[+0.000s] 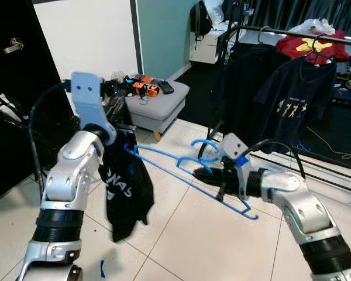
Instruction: Hang hanger
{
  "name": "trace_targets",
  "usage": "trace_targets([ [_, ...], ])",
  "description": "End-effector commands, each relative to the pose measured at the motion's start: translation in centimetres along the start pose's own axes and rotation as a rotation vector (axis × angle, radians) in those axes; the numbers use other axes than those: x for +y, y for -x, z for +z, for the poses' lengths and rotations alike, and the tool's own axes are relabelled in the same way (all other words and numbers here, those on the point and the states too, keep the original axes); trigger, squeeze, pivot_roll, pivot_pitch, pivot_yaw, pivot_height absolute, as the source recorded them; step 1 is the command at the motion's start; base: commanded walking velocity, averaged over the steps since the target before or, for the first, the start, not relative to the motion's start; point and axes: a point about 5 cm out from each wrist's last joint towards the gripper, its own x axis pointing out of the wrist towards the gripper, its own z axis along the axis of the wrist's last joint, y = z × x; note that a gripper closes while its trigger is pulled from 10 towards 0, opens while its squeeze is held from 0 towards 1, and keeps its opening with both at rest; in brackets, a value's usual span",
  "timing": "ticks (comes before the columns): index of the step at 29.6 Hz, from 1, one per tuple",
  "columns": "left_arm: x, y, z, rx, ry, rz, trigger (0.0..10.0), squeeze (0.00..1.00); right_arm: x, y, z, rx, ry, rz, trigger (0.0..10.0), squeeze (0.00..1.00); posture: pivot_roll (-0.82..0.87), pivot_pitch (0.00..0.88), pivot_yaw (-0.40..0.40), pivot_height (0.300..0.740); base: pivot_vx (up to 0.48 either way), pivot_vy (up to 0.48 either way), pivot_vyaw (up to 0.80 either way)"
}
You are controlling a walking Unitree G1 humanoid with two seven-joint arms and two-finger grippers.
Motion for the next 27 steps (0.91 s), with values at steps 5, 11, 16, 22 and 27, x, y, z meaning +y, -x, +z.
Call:
trace_targets([
  [5,-1.8,0.5,-0.8,0.021,0.014,-0.043,10.0,0.00,-1.0,-0.8,1.1,-0.051,-0.055,-0.107,10.0,0.00,-0.10,0.000,0.040,0.736,0.000,0.000,0.00],
  [11,-2.1,0.8,-1.4,0.044,0.001,-0.053,10.0,0.00,-0.8,-0.6,1.9,-0.101,-0.076,-0.094,10.0,0.00,-0.11,0.000,0.040,0.736,0.000,0.000,0.00],
  [16,-2.4,0.8,-1.7,0.058,-0.027,-0.062,10.0,0.00,-0.2,-0.4,2.5,-0.138,-0.077,-0.027,10.0,0.00,-0.11,0.000,0.037,0.736,0.000,0.000,0.00],
  [22,-2.3,0.7,-2.0,0.066,-0.056,-0.045,10.0,0.00,2.1,-0.8,1.4,-0.047,0.004,0.119,10.0,0.00,-0.13,0.000,0.050,0.736,0.000,0.000,0.00],
  [27,-2.1,0.7,-2.1,0.076,-0.062,-0.039,10.0,0.00,3.6,-2.7,0.7,-0.008,-0.007,0.096,10.0,0.00,-0.14,0.000,0.079,0.736,0.000,0.000,0.00],
])
